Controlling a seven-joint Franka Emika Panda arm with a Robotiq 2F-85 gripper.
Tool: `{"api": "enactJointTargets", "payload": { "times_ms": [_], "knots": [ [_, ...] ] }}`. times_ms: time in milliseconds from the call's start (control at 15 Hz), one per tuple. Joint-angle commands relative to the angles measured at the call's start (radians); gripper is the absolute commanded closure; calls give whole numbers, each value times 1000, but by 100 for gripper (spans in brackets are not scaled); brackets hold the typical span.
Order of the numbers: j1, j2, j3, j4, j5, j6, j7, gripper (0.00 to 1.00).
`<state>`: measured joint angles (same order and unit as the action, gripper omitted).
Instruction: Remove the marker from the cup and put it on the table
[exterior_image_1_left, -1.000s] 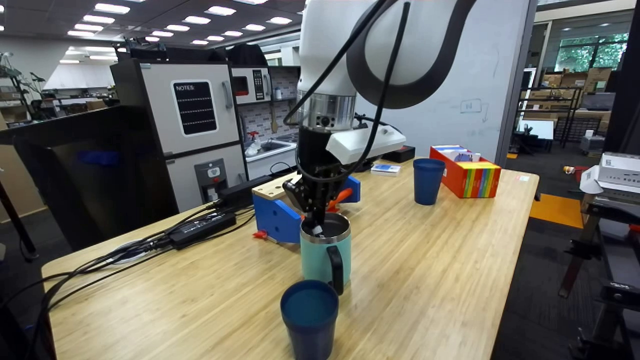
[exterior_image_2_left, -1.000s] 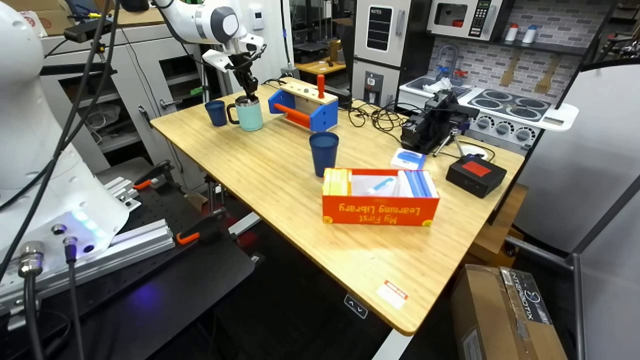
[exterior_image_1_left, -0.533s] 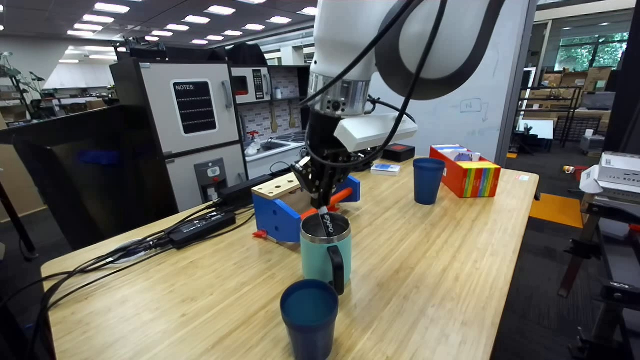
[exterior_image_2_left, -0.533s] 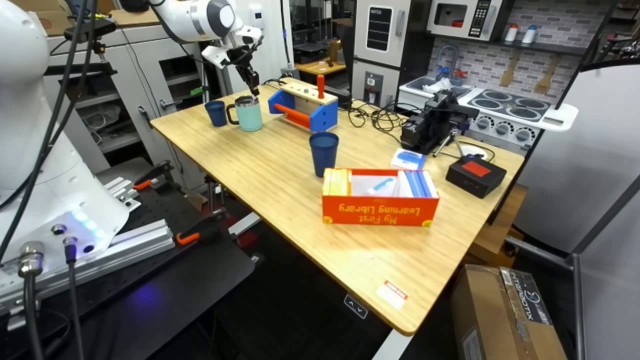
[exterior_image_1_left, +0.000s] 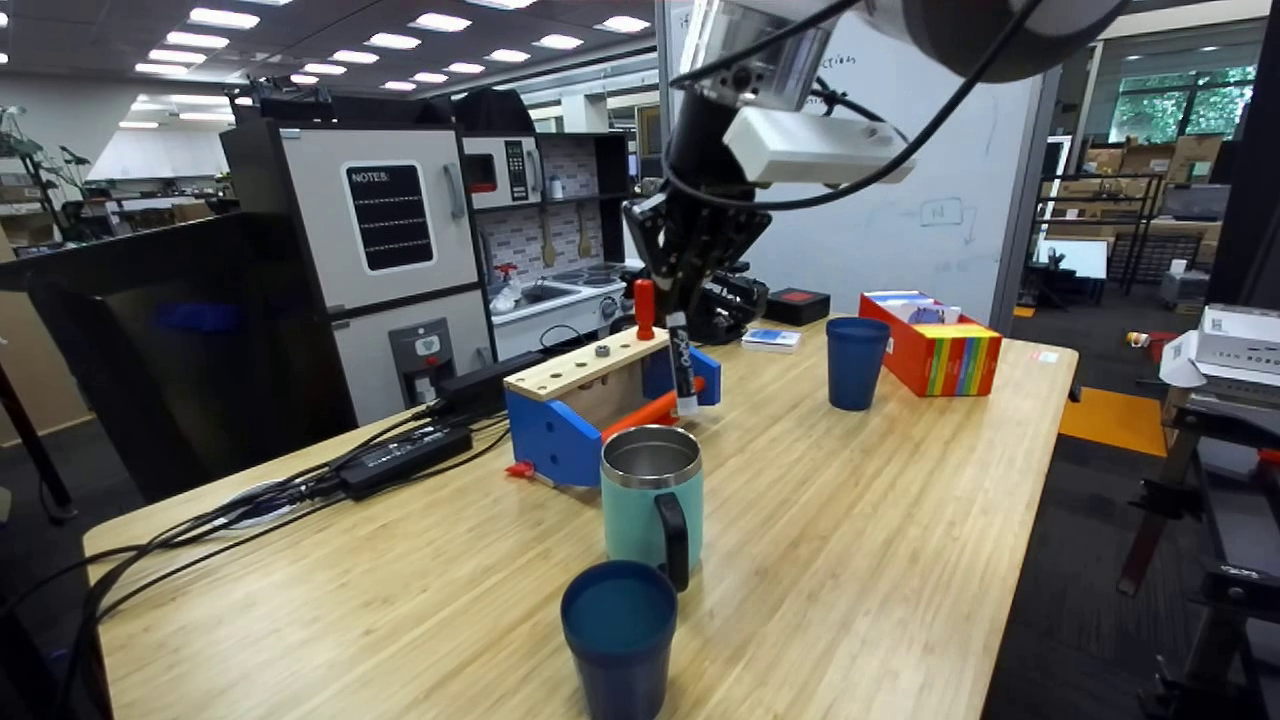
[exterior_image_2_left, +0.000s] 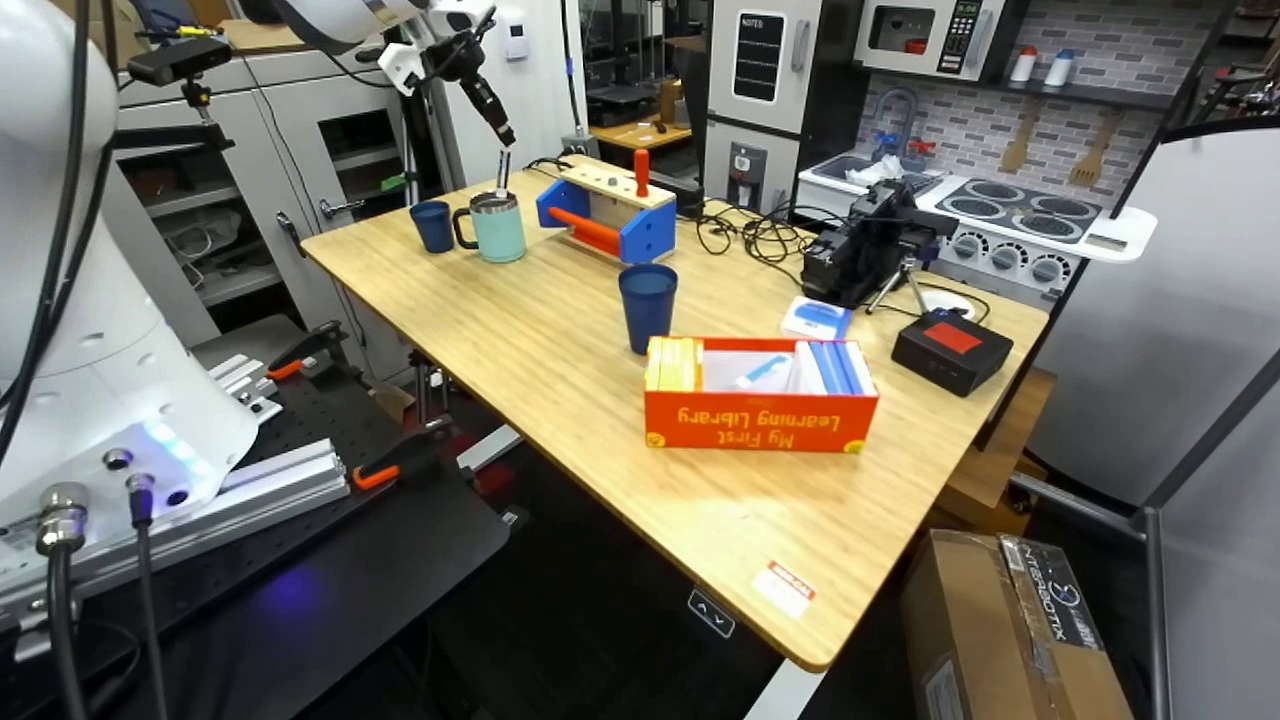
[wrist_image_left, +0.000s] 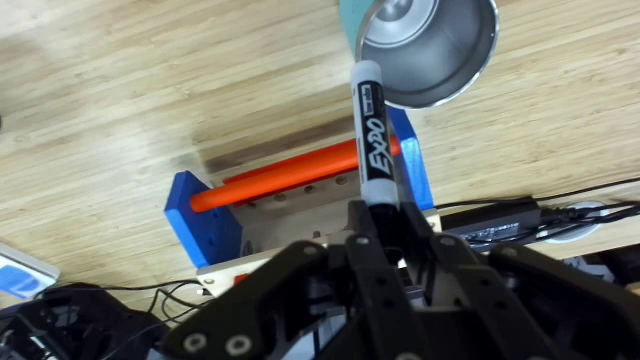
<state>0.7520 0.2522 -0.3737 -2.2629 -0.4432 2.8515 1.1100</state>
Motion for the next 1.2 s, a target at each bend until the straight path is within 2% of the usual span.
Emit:
{"api": "enactJointTargets", "payload": {
  "times_ms": [0,133,200,400,467,533,733,800,867,1133],
  "knots": [
    [32,-155,-37,-164,-32,-68,92,95],
    [1,-185,-18,-260,64,-40,33,95],
    [-151,-179,118,-302,92,1,19,95],
    [-314,-76,229,-382,257,165,-82,95],
    [-280,-15,182,-385,344,211,-127,95],
    [-407,36,290,-388,387,267,-150,95],
    [-527,212,385,-328,544,389,-230,95],
    [-546,263,397,-302,576,432,-248,95],
    [-532,296,385,-275,610,445,-254,95],
    [-444,371,322,-190,717,474,-298,95]
  ]
}}
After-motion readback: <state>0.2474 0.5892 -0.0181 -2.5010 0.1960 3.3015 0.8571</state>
